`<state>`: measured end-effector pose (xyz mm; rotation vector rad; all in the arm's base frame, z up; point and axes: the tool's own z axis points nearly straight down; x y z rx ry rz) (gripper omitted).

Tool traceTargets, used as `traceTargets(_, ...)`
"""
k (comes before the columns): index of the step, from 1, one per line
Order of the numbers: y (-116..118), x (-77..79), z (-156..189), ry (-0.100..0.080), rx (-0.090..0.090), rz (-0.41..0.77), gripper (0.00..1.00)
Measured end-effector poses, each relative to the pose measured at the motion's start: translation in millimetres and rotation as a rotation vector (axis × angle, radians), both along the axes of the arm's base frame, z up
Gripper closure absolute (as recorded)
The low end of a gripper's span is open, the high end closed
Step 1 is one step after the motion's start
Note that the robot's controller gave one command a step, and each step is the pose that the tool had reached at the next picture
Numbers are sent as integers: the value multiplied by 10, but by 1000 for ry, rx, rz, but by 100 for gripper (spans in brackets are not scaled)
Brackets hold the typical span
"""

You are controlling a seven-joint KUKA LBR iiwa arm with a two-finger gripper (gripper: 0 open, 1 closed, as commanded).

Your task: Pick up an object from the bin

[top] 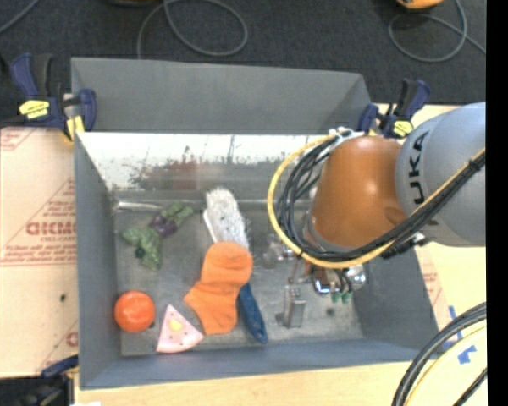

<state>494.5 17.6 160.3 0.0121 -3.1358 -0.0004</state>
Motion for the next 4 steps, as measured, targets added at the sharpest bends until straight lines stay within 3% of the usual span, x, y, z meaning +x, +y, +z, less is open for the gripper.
traceTargets(1, 0, 15, 43, -7, 0, 0, 0)
traceTargets(2, 322, 107, -289, -13, -1, -79, 0)
traceTargets(3, 524, 159, -481, -4, 3, -36, 0)
traceTargets(4, 504, 228, -430, -9, -2, 215, 0)
